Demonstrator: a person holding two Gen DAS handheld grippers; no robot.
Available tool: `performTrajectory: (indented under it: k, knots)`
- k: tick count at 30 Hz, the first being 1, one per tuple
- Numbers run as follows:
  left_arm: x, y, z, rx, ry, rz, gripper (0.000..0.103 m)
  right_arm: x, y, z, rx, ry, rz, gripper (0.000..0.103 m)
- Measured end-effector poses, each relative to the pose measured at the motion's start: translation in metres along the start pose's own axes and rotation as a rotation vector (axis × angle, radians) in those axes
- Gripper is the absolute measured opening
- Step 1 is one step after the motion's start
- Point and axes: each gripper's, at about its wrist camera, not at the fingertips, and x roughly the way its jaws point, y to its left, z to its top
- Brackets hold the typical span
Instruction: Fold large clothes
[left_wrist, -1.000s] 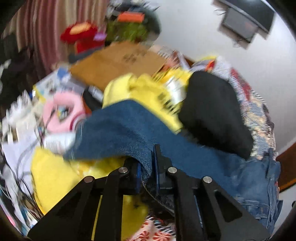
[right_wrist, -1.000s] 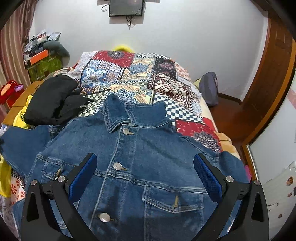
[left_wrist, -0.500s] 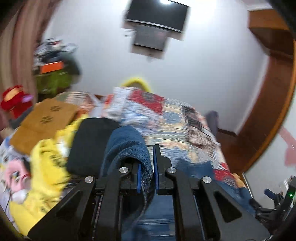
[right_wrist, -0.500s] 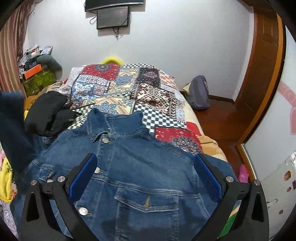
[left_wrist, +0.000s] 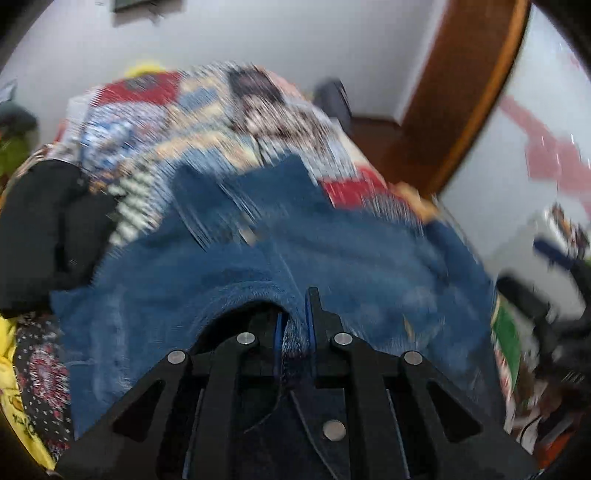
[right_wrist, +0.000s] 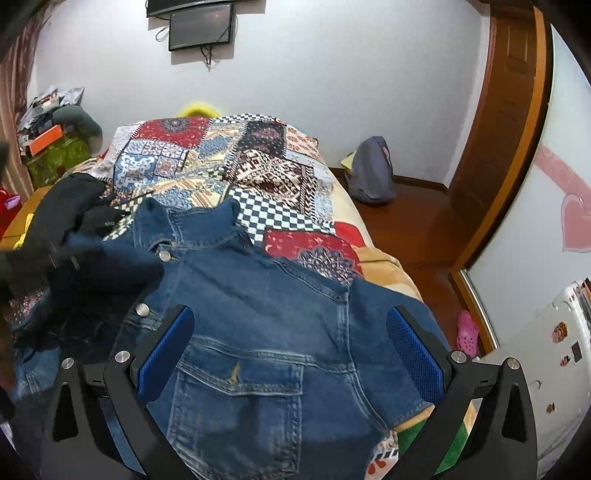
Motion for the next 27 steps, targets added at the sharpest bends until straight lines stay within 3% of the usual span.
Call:
performTrajectory:
  k: [4, 7, 8, 10, 14, 15, 20, 23, 27]
  knots:
    - [0.019, -0.015, -0.014, 0.064, 0.089, 0.015, 0.010, -0.001, 0.000, -0.007, -0.026, 0.018, -0.012, 0.103]
    - [0.015, -0.018, -0.017, 0.071, 0.132, 0.017, 0.024, -0.002, 0.002, -0.009, -0.043, 0.023, -0.005, 0.103]
    - [0.013, -0.016, -0.016, 0.066, 0.132, 0.012, 0.035, -0.003, 0.004, -0.009, -0.048, 0.023, 0.001, 0.103]
    - [-0.004, -0.010, -0.015, 0.047, 0.093, 0.012, 0.045, -0.006, 0.008, -0.007, -0.062, 0.018, 0.009, 0.103]
    - [-0.040, 0.009, -0.008, 0.016, 0.012, 0.038, 0.049, -0.014, 0.024, 0.001, -0.097, -0.015, 0.034, 0.103]
    - [-0.049, 0.015, -0.005, 0.005, -0.008, 0.053, 0.055, -0.017, 0.029, 0.004, -0.108, -0.025, 0.044, 0.103]
    - [-0.107, 0.059, 0.001, -0.036, -0.153, 0.171, 0.062, -0.020, 0.064, 0.018, -0.172, -0.063, 0.104, 0.103]
    - [-0.129, 0.090, -0.002, -0.055, -0.187, 0.231, 0.069, -0.019, 0.091, 0.023, -0.230, -0.075, 0.144, 0.103]
    - [-0.141, 0.127, -0.016, -0.081, -0.170, 0.314, 0.070, -0.010, 0.139, 0.024, -0.347, -0.059, 0.208, 0.103]
